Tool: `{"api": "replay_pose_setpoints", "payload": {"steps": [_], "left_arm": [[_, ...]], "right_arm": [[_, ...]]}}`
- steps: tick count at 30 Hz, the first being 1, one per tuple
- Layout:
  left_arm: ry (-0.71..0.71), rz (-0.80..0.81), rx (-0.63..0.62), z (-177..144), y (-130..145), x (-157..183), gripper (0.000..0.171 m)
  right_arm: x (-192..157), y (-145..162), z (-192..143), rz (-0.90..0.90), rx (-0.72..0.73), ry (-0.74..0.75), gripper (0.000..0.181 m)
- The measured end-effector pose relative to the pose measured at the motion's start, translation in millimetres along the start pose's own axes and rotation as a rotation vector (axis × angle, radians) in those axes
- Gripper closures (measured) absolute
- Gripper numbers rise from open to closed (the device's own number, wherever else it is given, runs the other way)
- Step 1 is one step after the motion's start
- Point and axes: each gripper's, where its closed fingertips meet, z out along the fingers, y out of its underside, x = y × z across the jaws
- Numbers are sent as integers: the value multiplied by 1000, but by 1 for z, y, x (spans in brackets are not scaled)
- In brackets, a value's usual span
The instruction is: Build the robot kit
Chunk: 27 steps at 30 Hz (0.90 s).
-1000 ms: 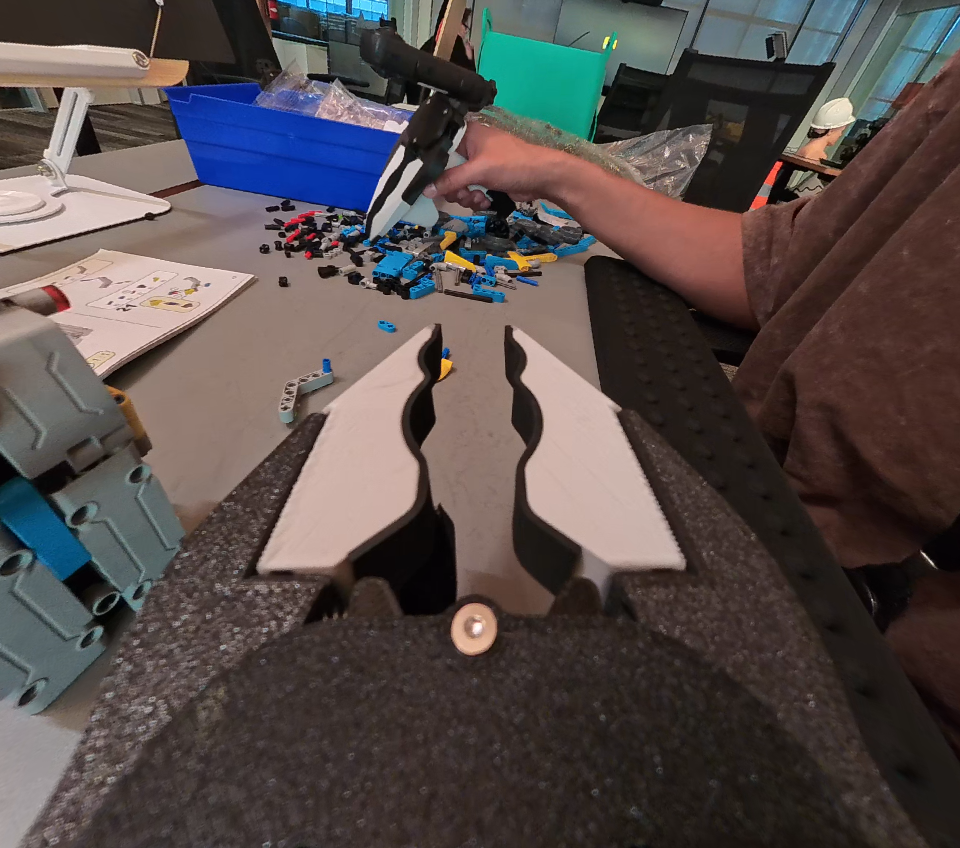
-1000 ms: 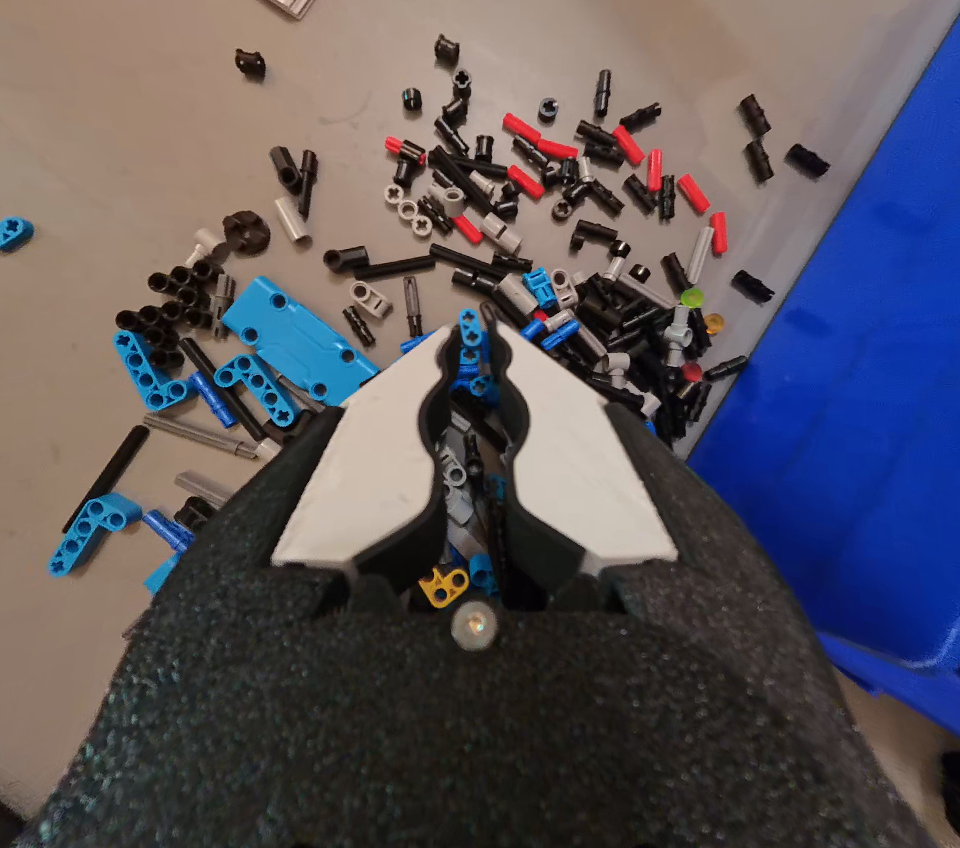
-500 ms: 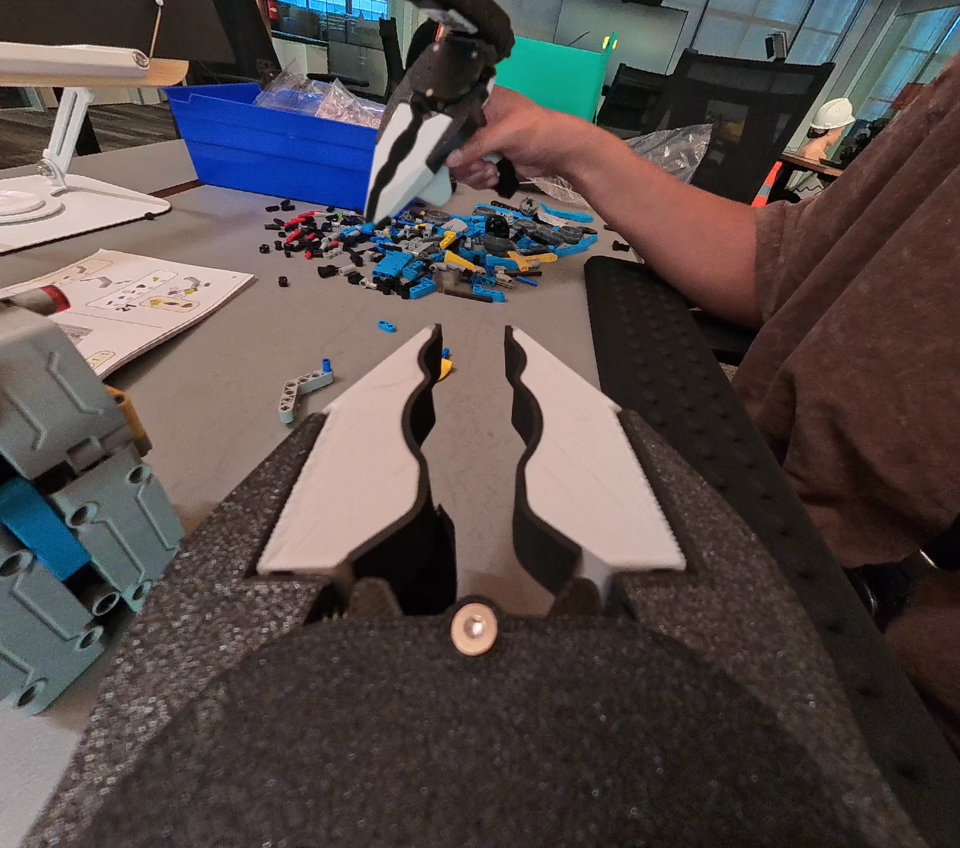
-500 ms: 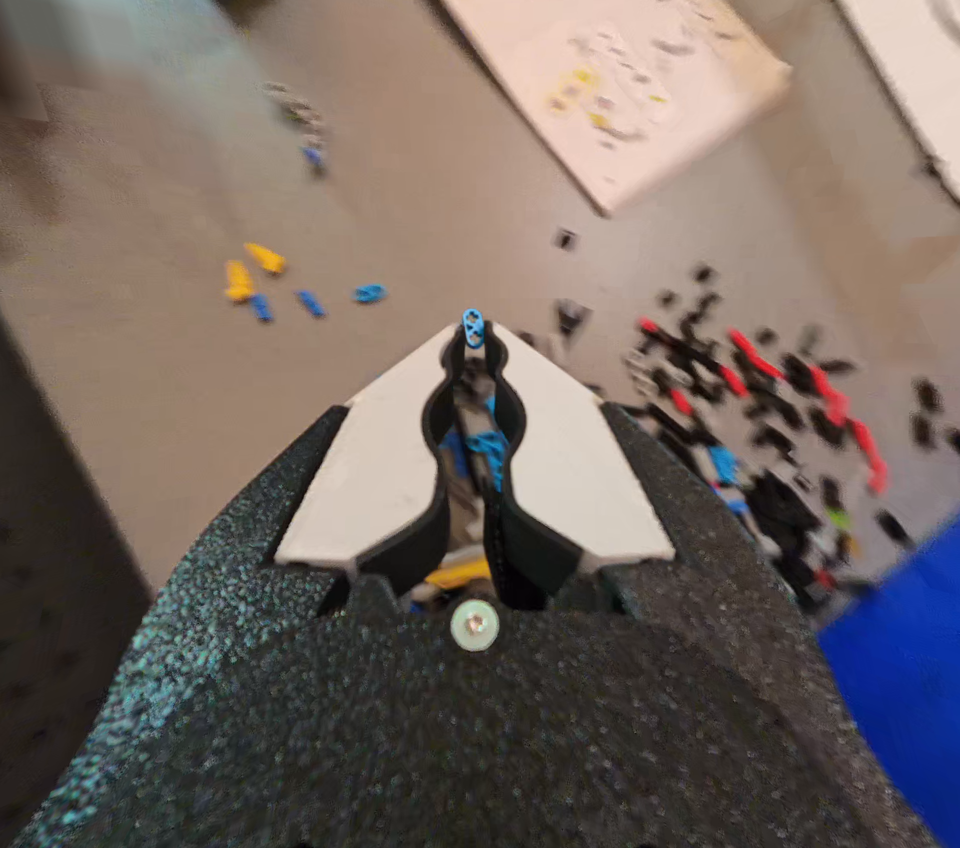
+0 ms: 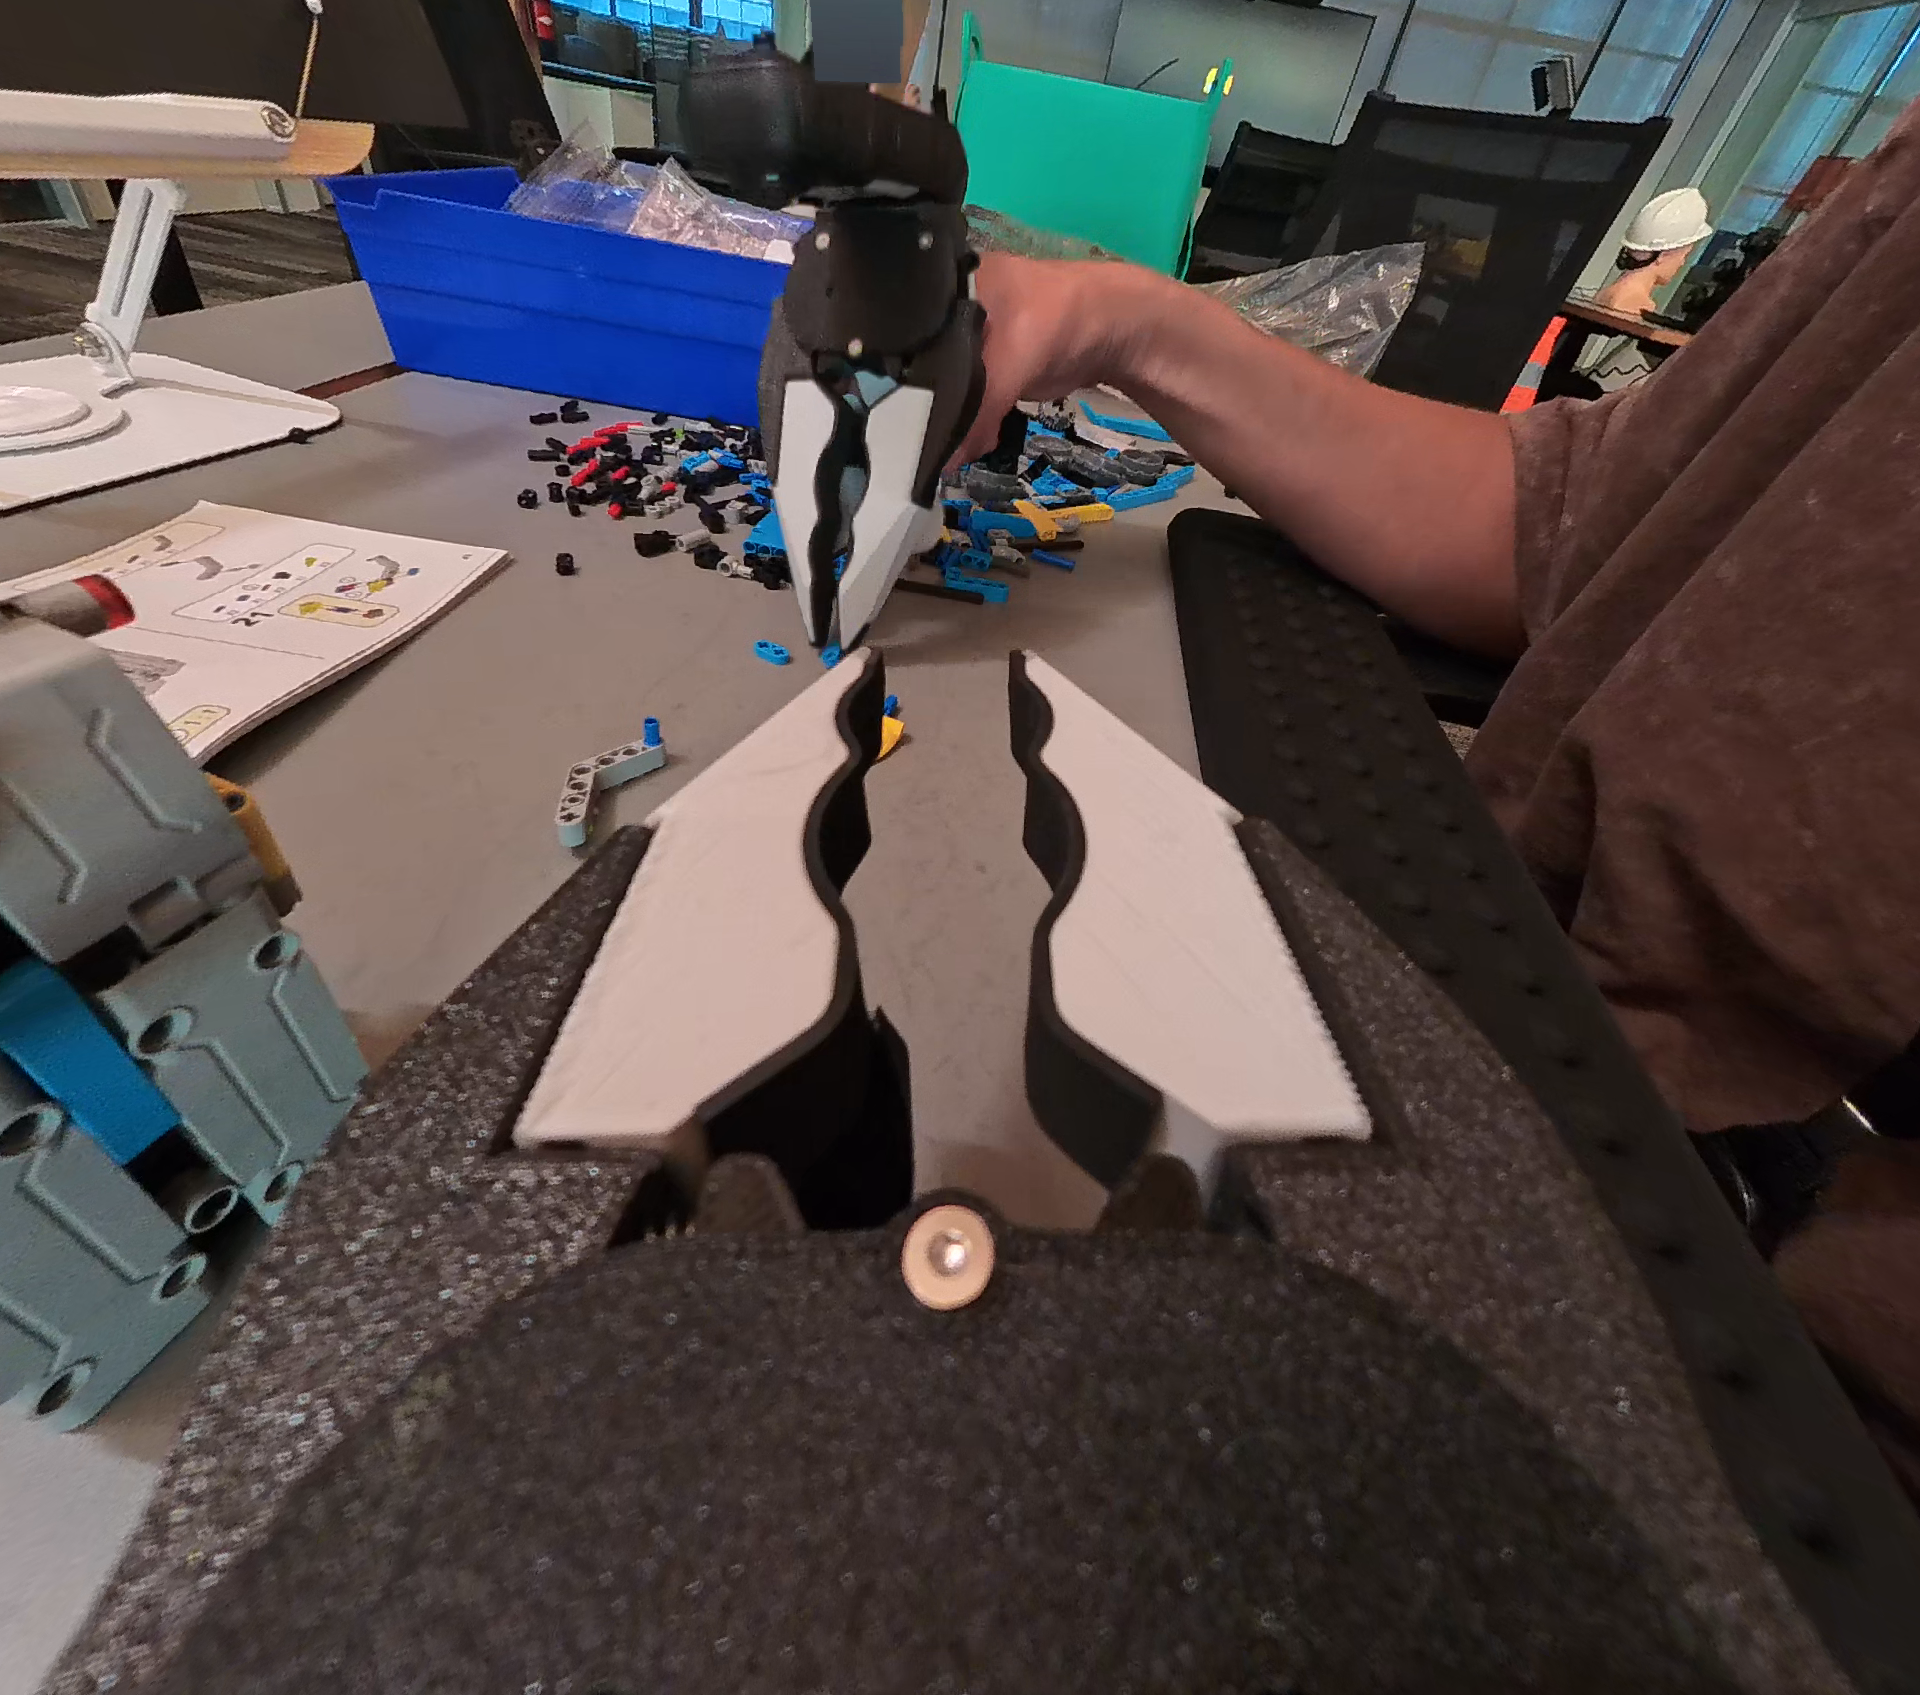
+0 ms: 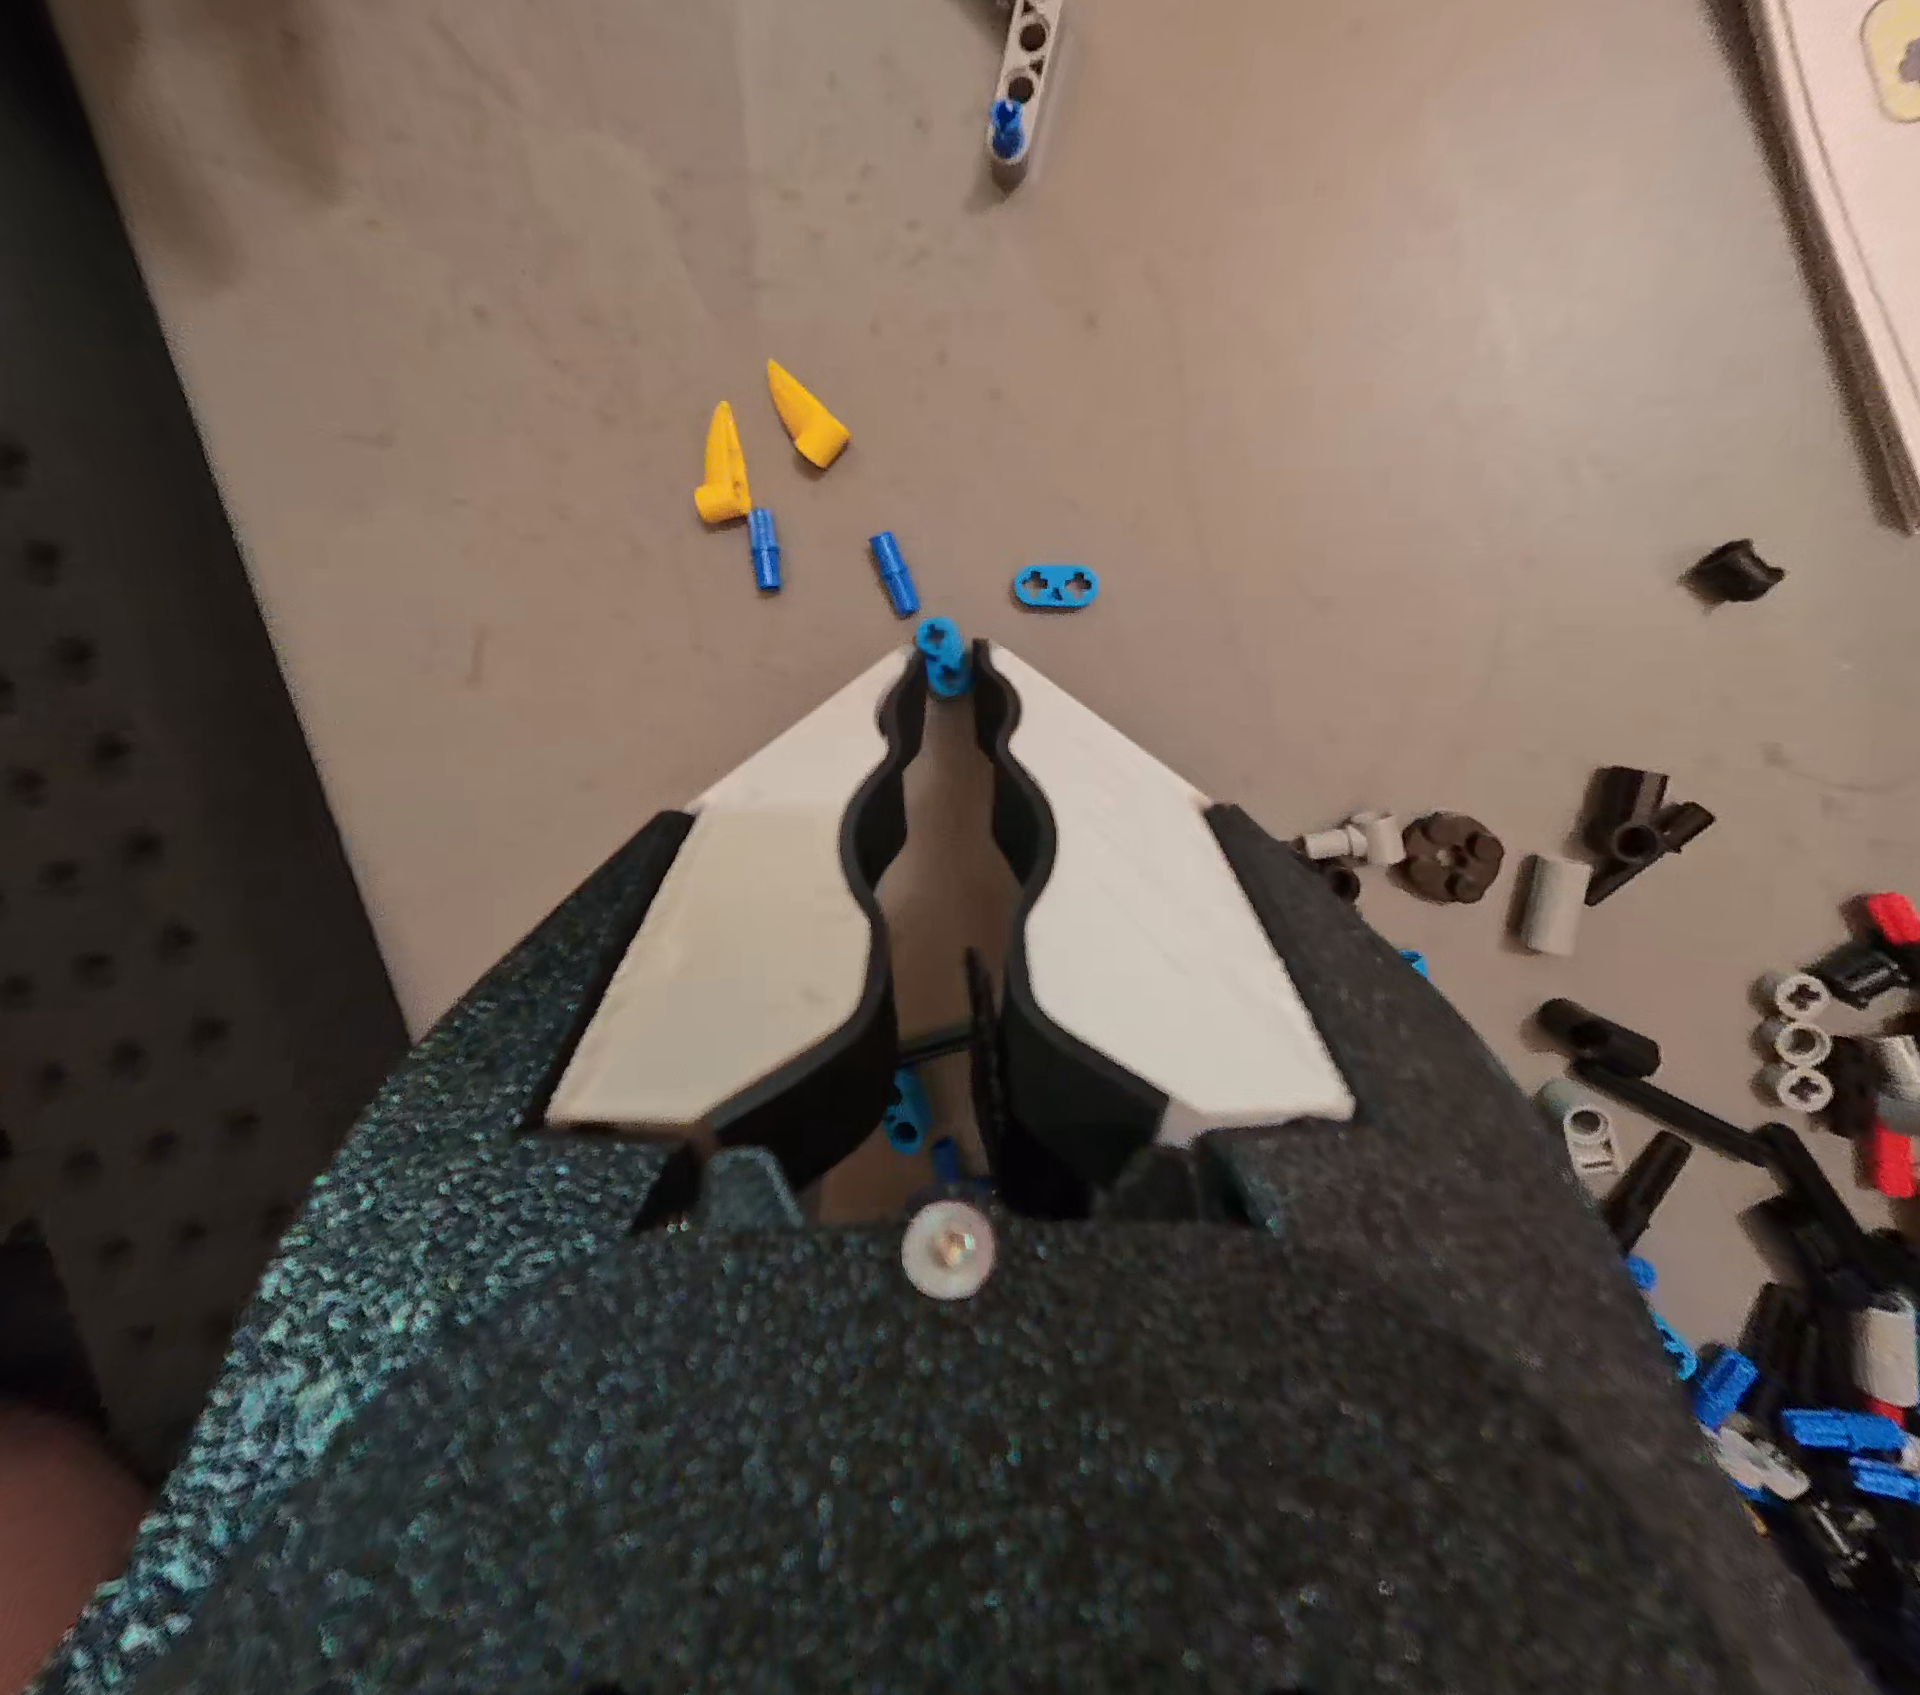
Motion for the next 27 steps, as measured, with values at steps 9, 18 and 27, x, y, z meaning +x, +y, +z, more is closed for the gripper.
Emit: {"api": "replay_pose_setpoints", "payload": {"steps": [9, 18, 27], "left_arm": [[1, -2, -1, 0, 0, 0, 148], [1, -1, -5, 1, 1, 0, 148], [1, 13, -7, 1, 1, 1, 148]], "right_arm": [[109, 36, -82, 306, 162, 479, 163], [182, 60, -86, 721, 282, 622, 159], [189, 58, -77, 753, 227, 634, 159]]}}
